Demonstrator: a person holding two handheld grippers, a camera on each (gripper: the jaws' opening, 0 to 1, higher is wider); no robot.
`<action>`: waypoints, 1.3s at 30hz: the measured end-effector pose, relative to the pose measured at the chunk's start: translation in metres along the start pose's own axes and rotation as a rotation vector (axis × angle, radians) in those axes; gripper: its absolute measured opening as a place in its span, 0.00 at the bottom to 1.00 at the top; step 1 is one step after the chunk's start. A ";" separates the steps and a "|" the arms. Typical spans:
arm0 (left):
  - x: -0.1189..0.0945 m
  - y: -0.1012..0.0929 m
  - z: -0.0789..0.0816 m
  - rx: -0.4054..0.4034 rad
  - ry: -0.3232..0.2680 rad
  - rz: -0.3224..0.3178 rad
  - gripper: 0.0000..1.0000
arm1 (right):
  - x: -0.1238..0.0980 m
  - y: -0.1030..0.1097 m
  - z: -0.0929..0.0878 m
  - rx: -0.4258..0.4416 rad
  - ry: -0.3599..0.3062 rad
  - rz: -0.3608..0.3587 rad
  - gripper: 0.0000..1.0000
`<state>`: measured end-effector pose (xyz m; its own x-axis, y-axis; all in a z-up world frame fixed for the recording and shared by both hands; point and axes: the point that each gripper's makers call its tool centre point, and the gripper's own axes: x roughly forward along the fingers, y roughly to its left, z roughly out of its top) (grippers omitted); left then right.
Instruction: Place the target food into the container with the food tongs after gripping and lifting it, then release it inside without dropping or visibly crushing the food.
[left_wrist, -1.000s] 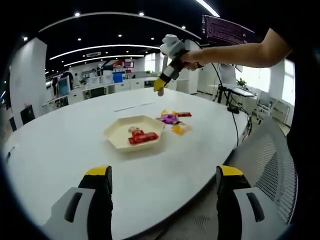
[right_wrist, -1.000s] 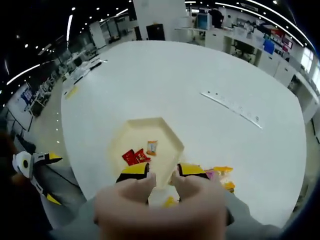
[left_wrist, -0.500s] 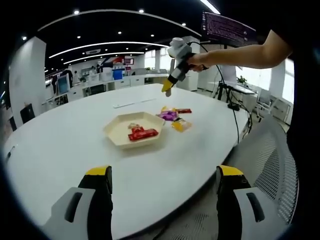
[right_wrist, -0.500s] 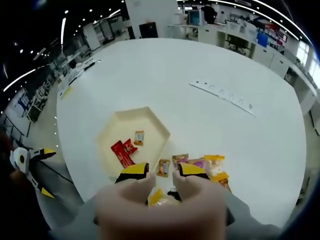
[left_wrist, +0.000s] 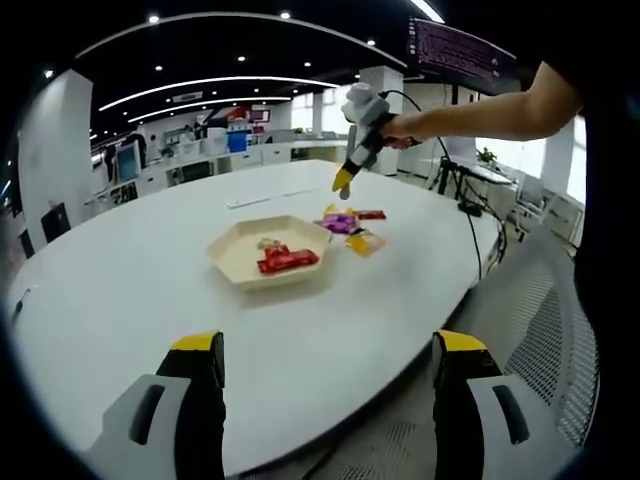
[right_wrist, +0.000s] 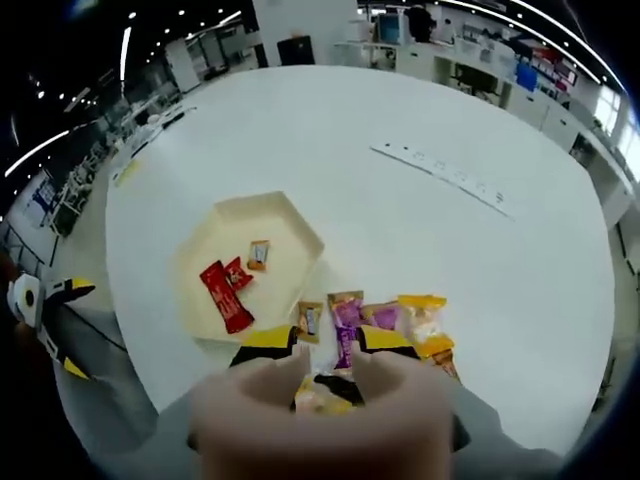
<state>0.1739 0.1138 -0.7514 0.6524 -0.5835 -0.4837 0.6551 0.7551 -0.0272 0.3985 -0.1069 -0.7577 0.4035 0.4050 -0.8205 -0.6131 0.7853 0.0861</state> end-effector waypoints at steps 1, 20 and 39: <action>0.000 0.000 -0.001 0.002 0.004 -0.001 0.83 | 0.001 -0.002 -0.001 0.003 -0.002 0.002 0.23; 0.002 -0.001 -0.007 0.003 0.033 -0.001 0.84 | 0.027 -0.009 -0.014 0.010 0.021 0.013 0.23; 0.003 0.000 -0.007 -0.008 0.035 0.004 0.85 | 0.043 -0.013 -0.014 0.012 0.033 0.011 0.24</action>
<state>0.1732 0.1140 -0.7592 0.6412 -0.5696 -0.5142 0.6491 0.7600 -0.0325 0.4138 -0.1061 -0.8015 0.3743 0.3978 -0.8376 -0.6090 0.7867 0.1015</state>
